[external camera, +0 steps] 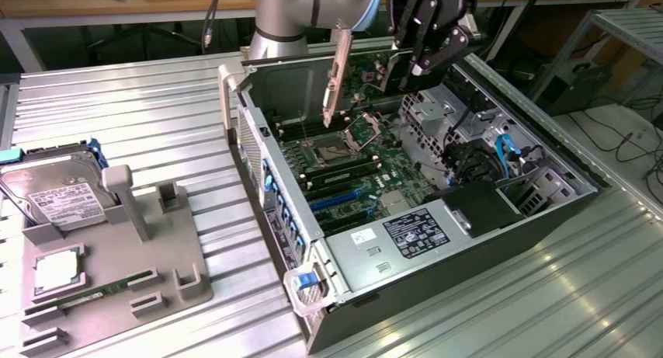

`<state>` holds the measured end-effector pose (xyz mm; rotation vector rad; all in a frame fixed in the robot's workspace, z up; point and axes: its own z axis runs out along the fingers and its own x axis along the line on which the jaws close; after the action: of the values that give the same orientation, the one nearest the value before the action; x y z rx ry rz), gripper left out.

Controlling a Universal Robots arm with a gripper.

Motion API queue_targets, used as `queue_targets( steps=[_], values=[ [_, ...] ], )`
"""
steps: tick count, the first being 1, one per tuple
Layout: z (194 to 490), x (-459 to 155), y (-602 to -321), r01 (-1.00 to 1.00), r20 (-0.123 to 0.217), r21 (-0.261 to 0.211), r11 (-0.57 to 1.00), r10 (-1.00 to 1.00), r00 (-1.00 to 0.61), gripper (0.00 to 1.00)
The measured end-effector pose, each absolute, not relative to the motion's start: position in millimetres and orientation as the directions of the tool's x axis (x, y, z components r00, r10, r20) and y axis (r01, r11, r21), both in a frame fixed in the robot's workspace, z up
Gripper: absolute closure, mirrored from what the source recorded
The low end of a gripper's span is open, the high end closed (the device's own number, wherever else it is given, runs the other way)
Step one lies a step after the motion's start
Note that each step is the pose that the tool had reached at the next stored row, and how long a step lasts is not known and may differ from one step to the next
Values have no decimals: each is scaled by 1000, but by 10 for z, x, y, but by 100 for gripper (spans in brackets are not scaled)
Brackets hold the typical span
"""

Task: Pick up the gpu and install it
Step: 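Insert the gpu into the slot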

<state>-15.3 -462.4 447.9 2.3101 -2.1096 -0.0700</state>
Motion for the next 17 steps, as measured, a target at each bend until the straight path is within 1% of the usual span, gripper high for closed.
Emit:
queue_targets(
  steps=[17],
  values=[
    [4474,-152,-4624,-944,-25,39,-326,-945,326,73]
  ],
)
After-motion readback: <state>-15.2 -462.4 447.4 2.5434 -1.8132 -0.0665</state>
